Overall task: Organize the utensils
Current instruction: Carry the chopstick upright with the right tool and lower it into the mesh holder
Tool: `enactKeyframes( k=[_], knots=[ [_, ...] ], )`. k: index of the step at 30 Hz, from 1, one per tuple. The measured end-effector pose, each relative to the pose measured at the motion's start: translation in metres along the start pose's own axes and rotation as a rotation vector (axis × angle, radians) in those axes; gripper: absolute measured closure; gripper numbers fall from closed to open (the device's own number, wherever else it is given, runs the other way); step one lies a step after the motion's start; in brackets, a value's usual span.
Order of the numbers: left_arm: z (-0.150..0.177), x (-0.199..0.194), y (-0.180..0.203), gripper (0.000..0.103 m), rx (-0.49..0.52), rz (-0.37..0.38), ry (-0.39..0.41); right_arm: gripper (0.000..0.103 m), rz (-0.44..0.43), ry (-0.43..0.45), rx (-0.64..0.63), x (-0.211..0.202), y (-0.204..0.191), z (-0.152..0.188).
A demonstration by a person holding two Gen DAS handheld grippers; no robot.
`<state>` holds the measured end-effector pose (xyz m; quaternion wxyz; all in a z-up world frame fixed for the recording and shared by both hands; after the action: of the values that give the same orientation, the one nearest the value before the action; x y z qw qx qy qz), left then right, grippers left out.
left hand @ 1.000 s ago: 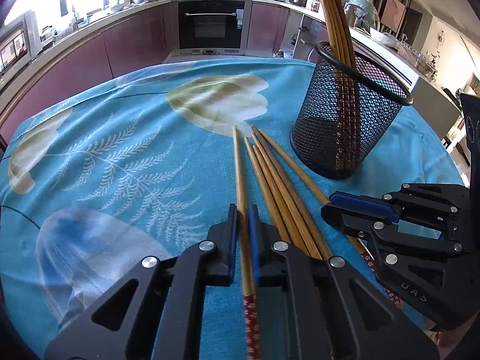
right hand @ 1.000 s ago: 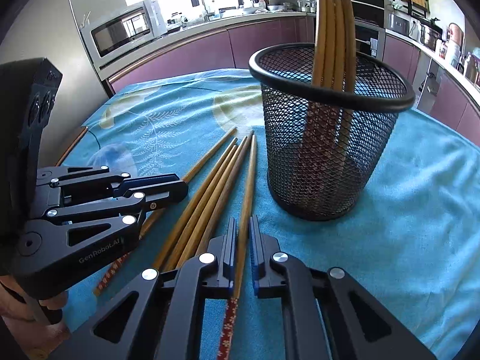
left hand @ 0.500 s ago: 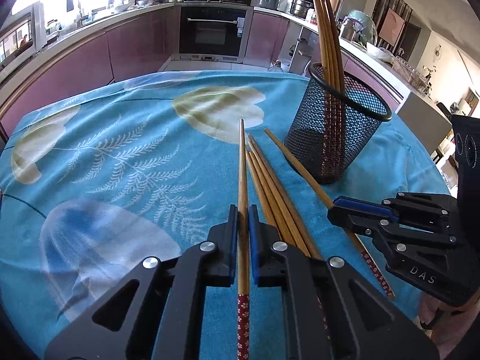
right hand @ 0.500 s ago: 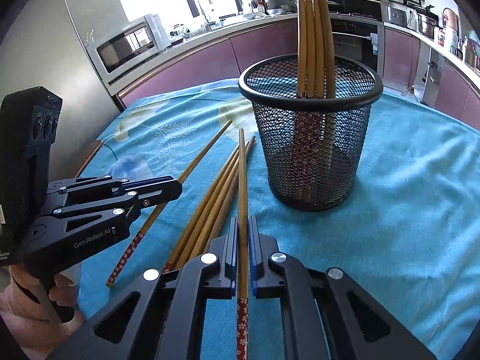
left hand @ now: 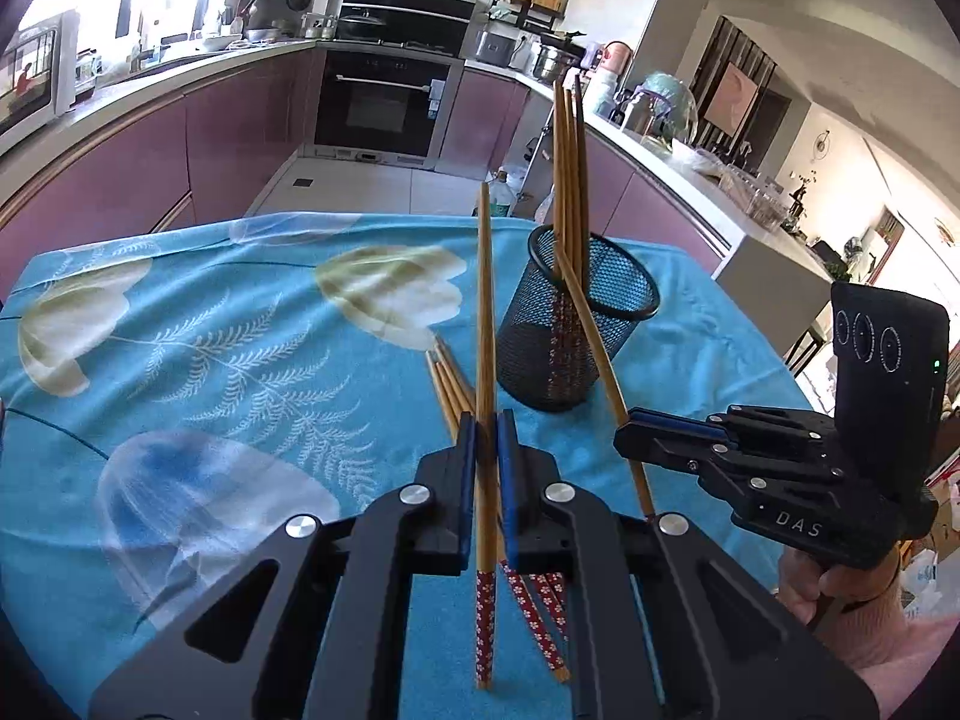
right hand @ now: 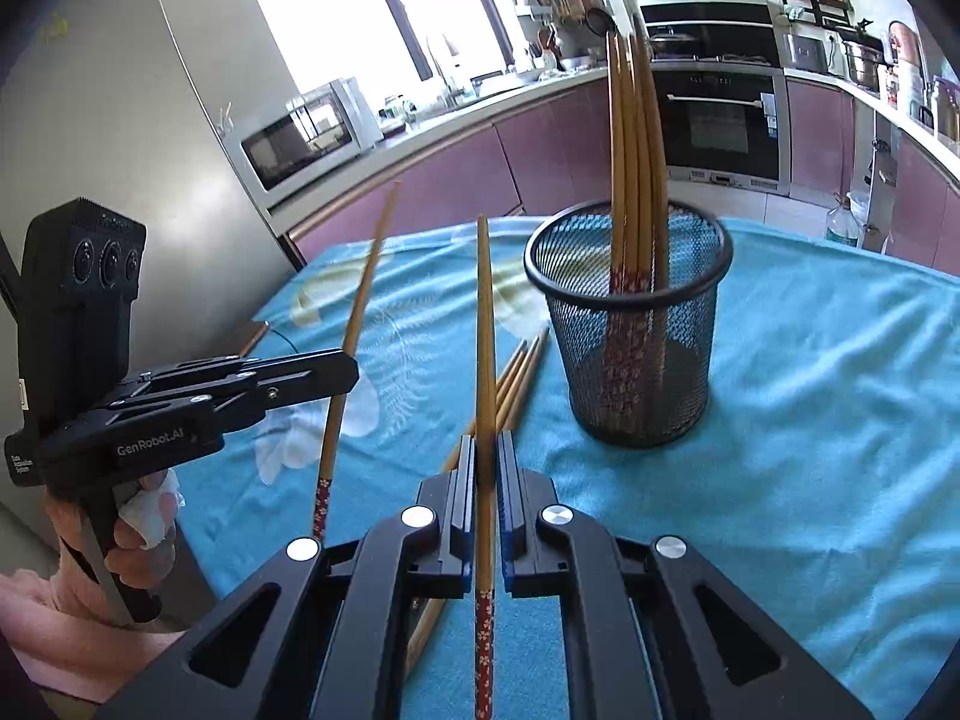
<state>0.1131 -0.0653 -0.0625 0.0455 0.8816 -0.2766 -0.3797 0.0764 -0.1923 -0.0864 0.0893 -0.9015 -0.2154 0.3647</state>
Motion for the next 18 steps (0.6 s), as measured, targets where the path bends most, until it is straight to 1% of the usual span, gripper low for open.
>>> enactKeyframes(
  k=[4, 10, 18],
  knots=[
    [-0.009, -0.018, 0.005, 0.095, -0.010, 0.046, 0.038, 0.097, -0.006, 0.043, 0.006, -0.013, 0.002, -0.009],
    [-0.028, -0.039, 0.014, 0.096, 0.001, 0.084, 0.100, 0.097, -0.010, 0.090, 0.000, -0.028, 0.005, -0.023],
    [-0.055, -0.045, 0.025, 0.096, 0.020, 0.094, 0.152, 0.097, 0.005, 0.161, -0.019, -0.048, 0.009, -0.048]
  ],
)
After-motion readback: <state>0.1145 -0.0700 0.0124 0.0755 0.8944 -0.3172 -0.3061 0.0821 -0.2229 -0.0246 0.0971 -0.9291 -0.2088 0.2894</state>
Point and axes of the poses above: each gripper's, at about its wrist camera, not at the fingertips, and x roughly the way its jaws point, y to its right, z to its underside, the point moved 6 cm from there along x, roughly the way its jaws point, and after that the axes turned 1 degree about y, right-handed, at the moved point
